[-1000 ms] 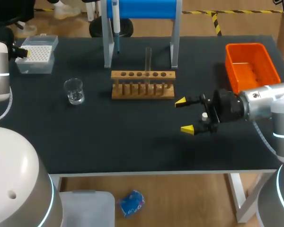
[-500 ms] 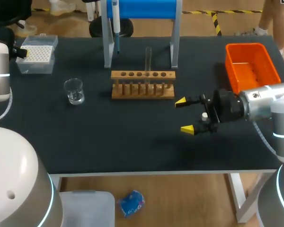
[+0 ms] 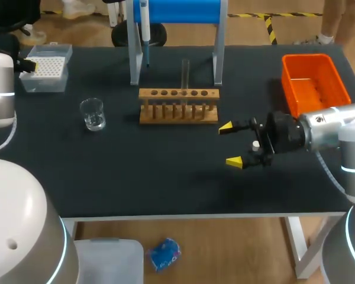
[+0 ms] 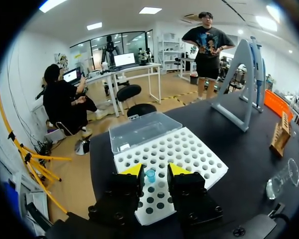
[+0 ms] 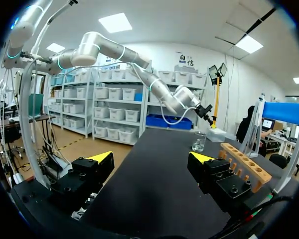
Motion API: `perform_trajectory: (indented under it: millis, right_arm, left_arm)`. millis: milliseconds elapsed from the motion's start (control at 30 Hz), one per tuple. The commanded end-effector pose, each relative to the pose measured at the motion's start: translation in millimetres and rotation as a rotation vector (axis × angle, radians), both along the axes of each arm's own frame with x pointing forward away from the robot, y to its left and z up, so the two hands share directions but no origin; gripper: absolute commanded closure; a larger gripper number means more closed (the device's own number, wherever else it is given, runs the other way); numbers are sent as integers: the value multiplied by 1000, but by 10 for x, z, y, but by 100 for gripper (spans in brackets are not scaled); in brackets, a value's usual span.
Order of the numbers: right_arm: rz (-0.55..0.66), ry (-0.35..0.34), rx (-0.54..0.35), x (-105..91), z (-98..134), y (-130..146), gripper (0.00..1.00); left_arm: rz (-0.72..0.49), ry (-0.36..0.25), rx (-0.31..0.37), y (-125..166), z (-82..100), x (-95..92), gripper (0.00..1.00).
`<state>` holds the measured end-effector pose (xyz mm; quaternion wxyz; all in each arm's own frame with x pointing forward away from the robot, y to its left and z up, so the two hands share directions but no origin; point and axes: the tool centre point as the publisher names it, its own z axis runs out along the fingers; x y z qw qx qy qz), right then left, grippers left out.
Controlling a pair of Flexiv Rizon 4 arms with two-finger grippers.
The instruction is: Invert the test tube, pick up the pipette, mount the tip to pipette, aspirate from beaker and dispense into the tube, eject the tip, return the pipette, and cap with the stopper.
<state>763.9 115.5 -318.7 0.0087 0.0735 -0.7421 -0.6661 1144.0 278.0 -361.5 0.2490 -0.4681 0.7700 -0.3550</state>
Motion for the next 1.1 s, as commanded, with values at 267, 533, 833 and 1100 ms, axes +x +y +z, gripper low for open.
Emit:
perform_trajectory:
  millis: [267, 533, 833, 1100]
  right_arm:
    - [-3, -2, -1, -11, 0, 2, 0]
    - [-3, -2, -1, -11, 0, 2, 0]
    - [-3, -2, -1, -11, 0, 2, 0]
    - [-3, -2, -1, -11, 0, 2, 0]
  left_arm:
    - [3, -2, 16, 7, -34, 48, 77]
    - [0, -8, 21, 11, -42, 53, 78]
    - [-1, -3, 38, 11, -59, 56, 84]
    - [-1, 2, 42, 11, -64, 56, 100]
